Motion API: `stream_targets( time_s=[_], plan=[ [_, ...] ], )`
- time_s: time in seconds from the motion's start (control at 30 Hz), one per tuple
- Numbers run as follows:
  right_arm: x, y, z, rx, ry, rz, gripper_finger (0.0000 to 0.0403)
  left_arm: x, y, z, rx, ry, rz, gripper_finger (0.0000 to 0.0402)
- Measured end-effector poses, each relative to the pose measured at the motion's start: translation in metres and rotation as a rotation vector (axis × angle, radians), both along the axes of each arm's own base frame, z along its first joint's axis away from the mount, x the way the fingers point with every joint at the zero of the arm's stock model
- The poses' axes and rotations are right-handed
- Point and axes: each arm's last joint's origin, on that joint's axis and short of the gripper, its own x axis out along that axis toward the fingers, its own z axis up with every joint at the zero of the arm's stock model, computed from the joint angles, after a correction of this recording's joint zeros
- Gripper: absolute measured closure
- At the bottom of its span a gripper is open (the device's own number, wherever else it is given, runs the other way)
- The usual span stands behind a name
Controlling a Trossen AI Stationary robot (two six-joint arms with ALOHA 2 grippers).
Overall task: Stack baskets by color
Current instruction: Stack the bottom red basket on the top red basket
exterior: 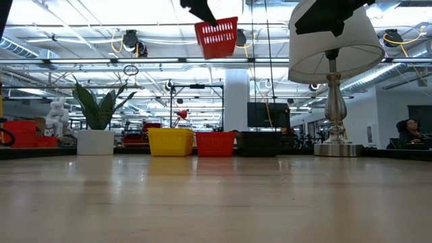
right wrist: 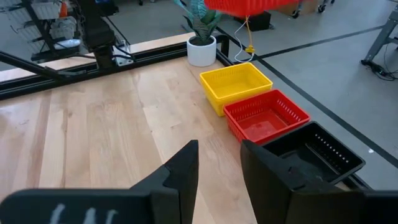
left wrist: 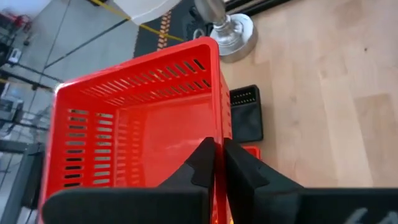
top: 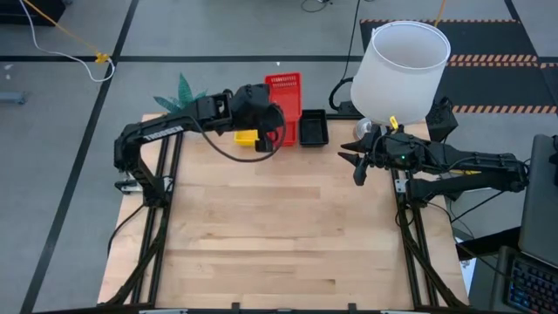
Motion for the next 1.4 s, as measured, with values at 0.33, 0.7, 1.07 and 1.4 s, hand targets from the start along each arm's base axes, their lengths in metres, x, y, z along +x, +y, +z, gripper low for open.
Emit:
stream_targets(
  time_s=[0.33, 0.7, 1.07, 1.4],
  plan=[
    [0.000, 0.000, 0.000, -0.003, 0.001, 0.001, 0.0291, 0.015, 0.021, -0.063, 0.061, 0.050, -0.073, 0.0386],
    [0.000, 0.000, 0.000, -0.003, 0.002, 0.001, 0.0291, 0.008, 0.041, -0.119, 0.000, 0.107, -0.079, 0.0387],
    [0.000, -0.001, 0.000, -0.008, 0.001, -0.028, 0.0291, -0.003, 0.059, -0.157, -0.051, 0.092, -0.045, 0.0386],
    [0.000, -0.001, 0.000, 0.009, -0.007, -0.044, 0.0291, 0.003, 0.077, -0.183, -0.087, 0.066, -0.054, 0.0390]
  ],
)
